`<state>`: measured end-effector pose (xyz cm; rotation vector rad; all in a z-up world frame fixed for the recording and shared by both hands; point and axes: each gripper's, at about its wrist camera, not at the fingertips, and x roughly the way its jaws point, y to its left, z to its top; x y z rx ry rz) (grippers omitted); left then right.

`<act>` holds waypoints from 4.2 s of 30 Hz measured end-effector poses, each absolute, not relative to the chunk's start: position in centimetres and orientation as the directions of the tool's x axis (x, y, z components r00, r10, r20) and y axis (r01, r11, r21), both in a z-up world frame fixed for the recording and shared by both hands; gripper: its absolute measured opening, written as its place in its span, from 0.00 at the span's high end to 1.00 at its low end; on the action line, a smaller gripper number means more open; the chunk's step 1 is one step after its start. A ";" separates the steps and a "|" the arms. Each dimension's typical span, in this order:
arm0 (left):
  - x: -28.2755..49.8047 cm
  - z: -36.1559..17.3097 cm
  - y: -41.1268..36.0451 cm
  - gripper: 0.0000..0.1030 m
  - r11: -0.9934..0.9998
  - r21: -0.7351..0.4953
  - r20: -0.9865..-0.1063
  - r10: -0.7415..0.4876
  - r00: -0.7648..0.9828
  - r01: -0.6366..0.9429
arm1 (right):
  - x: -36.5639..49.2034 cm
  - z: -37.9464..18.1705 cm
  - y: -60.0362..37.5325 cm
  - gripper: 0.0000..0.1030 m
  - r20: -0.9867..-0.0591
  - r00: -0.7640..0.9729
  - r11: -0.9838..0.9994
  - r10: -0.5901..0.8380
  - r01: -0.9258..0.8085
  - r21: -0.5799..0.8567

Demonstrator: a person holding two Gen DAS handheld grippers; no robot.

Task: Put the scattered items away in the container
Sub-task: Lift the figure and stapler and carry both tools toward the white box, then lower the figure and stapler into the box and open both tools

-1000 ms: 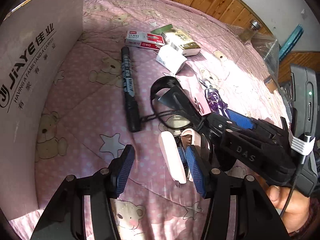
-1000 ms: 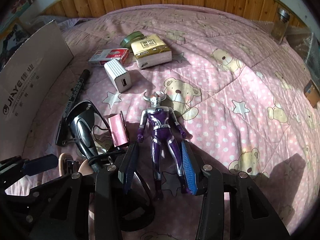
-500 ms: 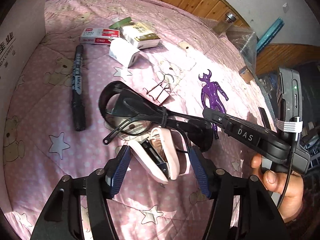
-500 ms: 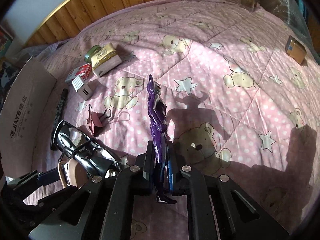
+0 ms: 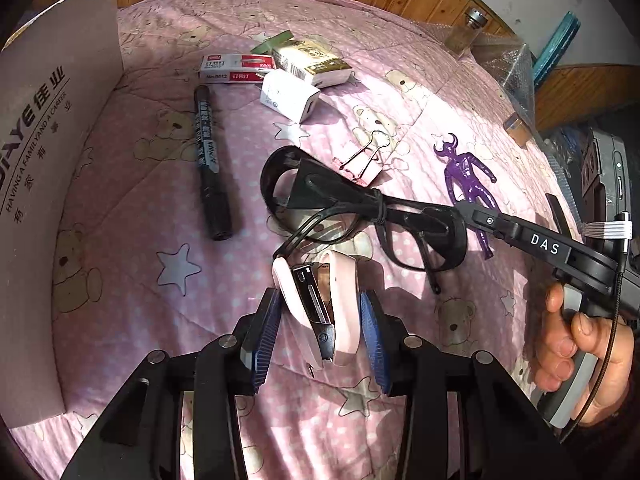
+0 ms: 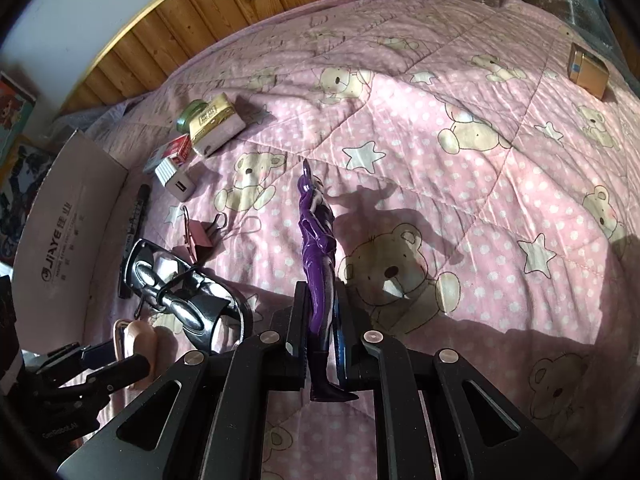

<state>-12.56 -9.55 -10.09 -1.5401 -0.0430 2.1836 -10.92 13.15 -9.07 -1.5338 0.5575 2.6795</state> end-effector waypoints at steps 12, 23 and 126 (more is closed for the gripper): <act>-12.0 -9.7 -8.2 0.60 -0.893 -0.164 -0.885 0.321 -0.338 -0.419 | -10.2 -7.7 13.1 0.89 -0.795 -0.576 -0.938 -0.189 -0.133 0.319; -11.0 -5.5 -9.5 0.61 -0.874 -0.271 -0.824 0.427 -0.372 -0.403 | -8.1 -4.8 12.3 0.89 -0.783 -0.591 -0.940 -0.191 -0.121 0.320; -26.1 3.9 -37.6 0.61 -0.896 -0.443 -0.756 0.353 -0.551 0.033 | -27.1 7.0 -19.1 0.89 -0.759 -0.297 -0.784 -0.580 0.456 0.421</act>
